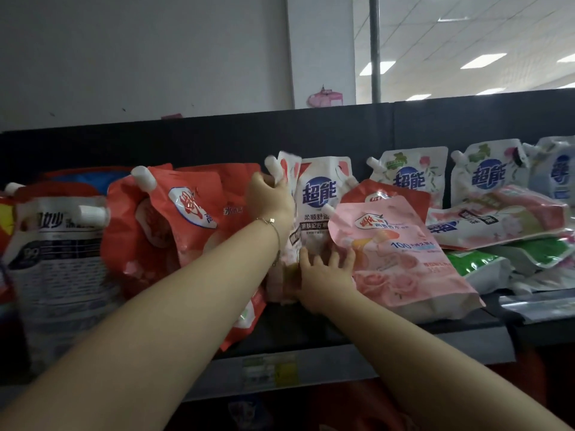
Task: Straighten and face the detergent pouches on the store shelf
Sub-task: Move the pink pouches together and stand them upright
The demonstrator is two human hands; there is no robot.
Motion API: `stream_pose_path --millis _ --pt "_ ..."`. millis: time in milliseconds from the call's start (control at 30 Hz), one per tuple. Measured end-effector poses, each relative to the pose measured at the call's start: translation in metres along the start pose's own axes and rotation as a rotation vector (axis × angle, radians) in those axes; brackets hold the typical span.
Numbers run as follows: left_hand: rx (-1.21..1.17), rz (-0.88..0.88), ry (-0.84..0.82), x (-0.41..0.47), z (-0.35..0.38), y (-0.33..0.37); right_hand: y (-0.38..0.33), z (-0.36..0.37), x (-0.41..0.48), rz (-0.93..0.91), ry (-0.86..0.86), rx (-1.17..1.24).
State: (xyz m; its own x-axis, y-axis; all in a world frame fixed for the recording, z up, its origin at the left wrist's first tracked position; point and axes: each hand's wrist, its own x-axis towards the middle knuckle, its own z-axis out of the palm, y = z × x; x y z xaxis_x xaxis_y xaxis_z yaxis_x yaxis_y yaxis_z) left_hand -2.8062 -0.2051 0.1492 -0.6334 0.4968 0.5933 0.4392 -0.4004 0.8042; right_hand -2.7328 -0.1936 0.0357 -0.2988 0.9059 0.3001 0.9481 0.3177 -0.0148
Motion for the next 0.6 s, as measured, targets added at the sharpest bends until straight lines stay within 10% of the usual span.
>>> stream_pose_path --millis 267,467,600 --pt "0.086 0.492 0.043 -0.011 -0.01 -0.002 0.024 -0.031 -0.017 -0.144 0.372 -0.014" --pt "0.114 0.873 -0.359 -0.046 0.005 -0.023 0.072 -0.039 -0.027 0.063 0.105 -0.1" --pt "0.222 0.656 -0.51 -0.063 0.027 -0.044 0.087 -0.026 -0.038 0.118 0.078 -0.079"
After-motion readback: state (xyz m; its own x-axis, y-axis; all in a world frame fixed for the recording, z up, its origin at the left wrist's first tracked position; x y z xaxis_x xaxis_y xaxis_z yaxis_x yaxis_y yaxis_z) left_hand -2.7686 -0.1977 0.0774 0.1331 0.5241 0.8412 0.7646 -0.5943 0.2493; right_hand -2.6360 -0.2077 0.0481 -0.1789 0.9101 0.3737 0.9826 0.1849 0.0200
